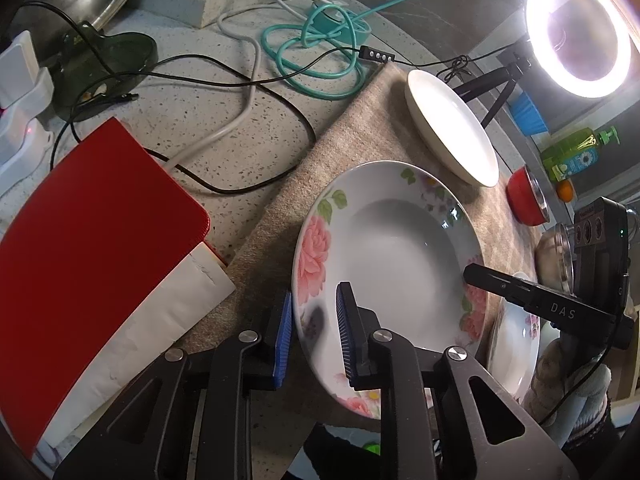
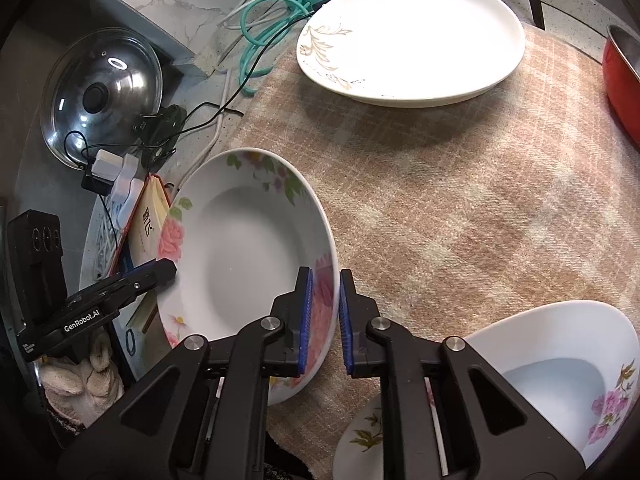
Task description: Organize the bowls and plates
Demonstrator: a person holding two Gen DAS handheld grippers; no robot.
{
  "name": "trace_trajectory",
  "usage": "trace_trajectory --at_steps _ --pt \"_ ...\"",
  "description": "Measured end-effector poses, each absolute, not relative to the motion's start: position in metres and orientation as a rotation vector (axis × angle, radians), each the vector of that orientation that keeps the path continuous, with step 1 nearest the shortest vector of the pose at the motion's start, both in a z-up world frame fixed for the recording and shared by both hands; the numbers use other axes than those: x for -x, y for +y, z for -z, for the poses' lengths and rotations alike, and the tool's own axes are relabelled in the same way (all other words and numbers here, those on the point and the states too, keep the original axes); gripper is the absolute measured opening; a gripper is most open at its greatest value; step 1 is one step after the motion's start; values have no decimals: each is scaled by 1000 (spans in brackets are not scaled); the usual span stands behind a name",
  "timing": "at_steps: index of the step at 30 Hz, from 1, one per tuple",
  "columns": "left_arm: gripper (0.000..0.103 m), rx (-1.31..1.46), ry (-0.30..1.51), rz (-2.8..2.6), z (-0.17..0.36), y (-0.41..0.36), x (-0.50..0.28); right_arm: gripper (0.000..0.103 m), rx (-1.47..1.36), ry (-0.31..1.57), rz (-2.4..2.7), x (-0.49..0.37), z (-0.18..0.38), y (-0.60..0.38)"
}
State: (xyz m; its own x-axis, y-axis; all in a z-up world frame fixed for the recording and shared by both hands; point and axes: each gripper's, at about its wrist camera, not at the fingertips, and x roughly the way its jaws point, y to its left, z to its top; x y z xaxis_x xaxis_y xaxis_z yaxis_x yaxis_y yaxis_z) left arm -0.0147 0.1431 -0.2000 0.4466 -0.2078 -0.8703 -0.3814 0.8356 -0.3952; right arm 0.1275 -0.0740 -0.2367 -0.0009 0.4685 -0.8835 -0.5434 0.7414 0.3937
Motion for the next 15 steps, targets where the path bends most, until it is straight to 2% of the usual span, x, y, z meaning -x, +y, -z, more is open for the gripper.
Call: trace_trajectory --at_steps 15 --pt "20 585 1104 -108 187 138 10 13 25 1353 -773 -129 232 -85"
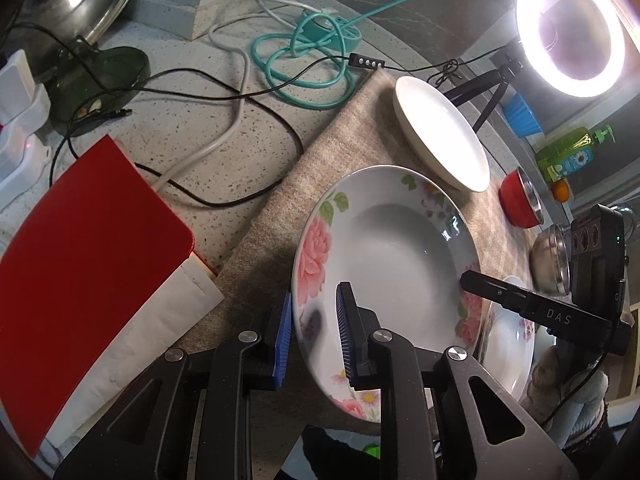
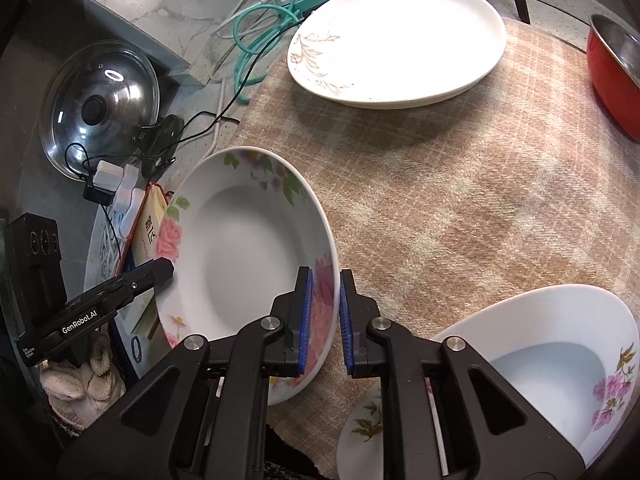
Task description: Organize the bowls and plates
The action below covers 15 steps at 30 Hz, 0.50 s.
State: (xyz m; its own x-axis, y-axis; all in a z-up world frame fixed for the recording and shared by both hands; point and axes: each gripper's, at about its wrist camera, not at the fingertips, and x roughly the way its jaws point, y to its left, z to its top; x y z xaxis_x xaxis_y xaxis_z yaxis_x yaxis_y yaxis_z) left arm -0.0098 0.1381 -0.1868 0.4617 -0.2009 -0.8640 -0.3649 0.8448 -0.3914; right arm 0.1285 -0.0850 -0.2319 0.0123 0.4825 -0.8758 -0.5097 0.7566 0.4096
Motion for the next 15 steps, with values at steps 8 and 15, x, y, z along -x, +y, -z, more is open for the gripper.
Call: trace_trajectory --at_steps 8,15 --pt "20 554 1074 -69 169 127 2 13 -20 1324 -760 -128 214 -104" --pt "20 529 1063 -9 158 108 -7 13 -64 1304 -722 -124 201 -132"
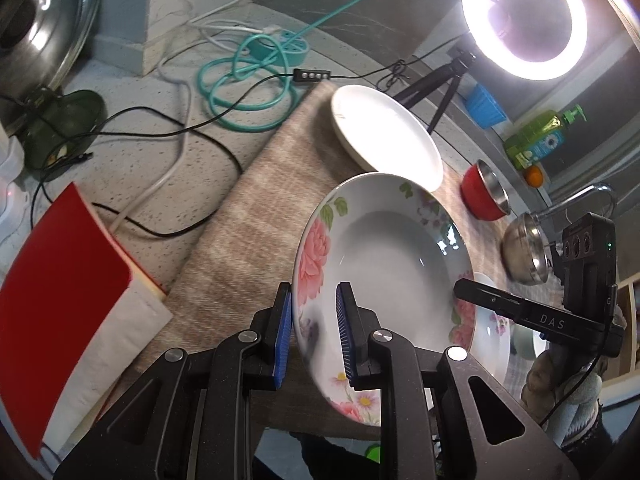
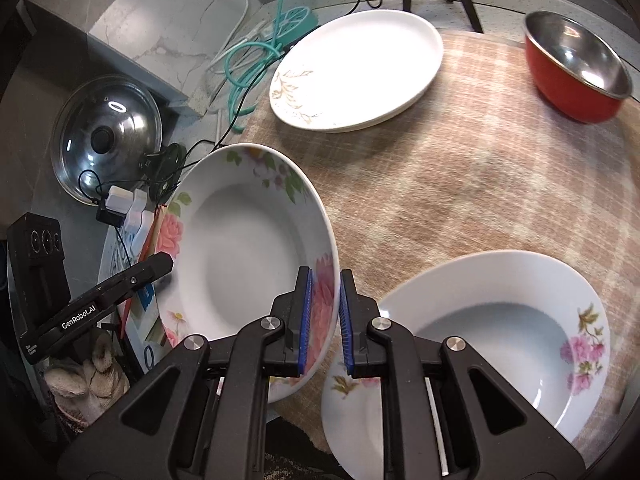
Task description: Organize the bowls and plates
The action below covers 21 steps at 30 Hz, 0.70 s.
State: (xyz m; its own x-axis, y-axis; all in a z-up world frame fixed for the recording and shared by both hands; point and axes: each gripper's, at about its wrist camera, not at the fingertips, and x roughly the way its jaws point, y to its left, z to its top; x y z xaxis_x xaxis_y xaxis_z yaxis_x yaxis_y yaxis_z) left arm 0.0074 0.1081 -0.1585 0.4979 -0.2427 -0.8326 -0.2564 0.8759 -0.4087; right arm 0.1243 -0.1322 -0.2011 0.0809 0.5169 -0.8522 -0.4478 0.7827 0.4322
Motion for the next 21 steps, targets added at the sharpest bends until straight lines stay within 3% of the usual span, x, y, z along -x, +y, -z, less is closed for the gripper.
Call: trace_trajectory --at_steps 21 --pt "20 404 1142 236 164 13 -36 13 -238 1282 -484 -95 201 -253"
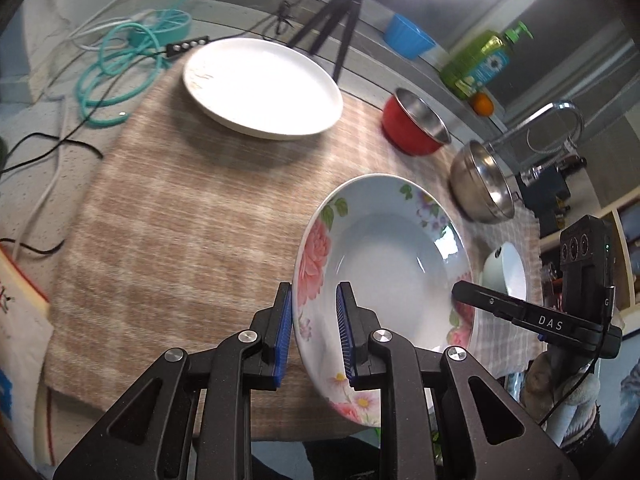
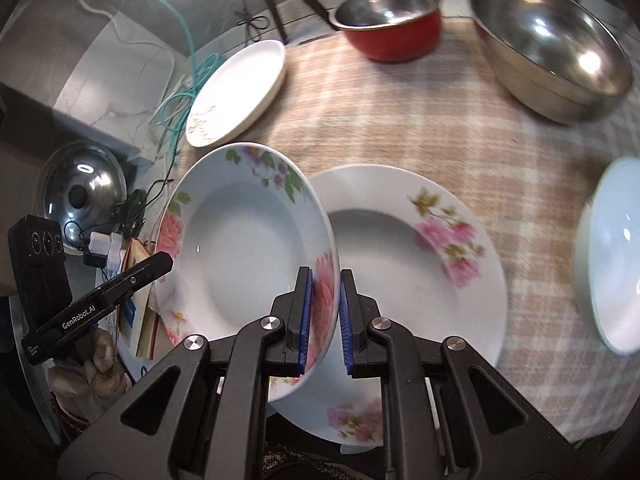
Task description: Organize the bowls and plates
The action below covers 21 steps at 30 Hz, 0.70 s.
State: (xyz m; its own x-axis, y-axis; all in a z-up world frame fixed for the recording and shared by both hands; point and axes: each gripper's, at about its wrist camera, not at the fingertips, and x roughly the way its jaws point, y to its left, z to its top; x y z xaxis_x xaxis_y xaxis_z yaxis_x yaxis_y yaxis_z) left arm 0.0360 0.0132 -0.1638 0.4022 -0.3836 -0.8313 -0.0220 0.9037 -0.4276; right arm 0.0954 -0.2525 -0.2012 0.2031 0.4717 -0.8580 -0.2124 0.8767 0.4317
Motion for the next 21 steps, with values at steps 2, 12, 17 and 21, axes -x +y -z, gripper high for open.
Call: trace_trajectory --at_steps 2,12,17,21 --pt "20 381 1154 256 166 3 -39 13 -247 1284 -460 -93 203 -262" --pt "20 252 1197 335 172 -36 -43 14 -268 1289 -370 -83 210 -297" --pt "20 203 1222 356 177 -51 -44 14 -271 1295 -336 -80 214 -307" --pt "20 180 1229 362 179 -57 -45 14 -265 1300 -322 -79 216 -312"
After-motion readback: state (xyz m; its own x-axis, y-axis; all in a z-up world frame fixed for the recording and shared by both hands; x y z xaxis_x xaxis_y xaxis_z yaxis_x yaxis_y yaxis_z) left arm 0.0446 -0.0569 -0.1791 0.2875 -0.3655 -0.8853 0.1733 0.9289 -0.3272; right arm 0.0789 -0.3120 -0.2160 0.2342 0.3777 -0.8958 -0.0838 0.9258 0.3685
